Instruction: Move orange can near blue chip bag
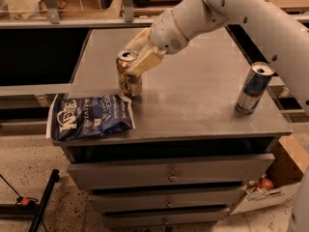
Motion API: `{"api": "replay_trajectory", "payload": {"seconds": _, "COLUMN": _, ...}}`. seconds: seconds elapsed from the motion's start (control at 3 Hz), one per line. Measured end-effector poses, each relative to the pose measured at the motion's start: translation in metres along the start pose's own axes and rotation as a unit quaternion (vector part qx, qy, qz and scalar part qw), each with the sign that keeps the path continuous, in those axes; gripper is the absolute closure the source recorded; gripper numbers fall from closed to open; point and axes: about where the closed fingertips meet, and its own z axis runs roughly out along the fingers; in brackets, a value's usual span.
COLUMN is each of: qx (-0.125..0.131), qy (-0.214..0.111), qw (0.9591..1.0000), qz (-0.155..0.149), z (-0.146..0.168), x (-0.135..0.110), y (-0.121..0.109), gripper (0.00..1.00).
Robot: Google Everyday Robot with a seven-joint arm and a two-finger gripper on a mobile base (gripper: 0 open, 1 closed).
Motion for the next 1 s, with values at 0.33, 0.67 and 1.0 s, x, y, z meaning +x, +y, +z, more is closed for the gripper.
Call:
{"api": "replay_trajectory", "payload": {"seconds": 0.33, "qx": -0.005, "qy": 0.000, "qw": 1.0000, "qz": -0.003, "z": 0.0010, "x": -0.0003, "y": 0.0021, "gripper": 0.18}}
{"api": "replay_trajectory", "payload": {"seconds": 0.67, "qx": -0.005, "qy": 0.001, "qw": 1.0000, "qz": -0.008, "z": 0.0020, "x": 0.0000, "y": 0.0029, "gripper": 0.00}}
{"api": "replay_trajectory", "payload": {"seconds": 1.0, "qx": -0.004, "qy": 0.001, "qw": 0.9999, "qz": -0.009, "z": 0.0024, "x": 0.0005, "y": 0.0028, "gripper": 0.00}}
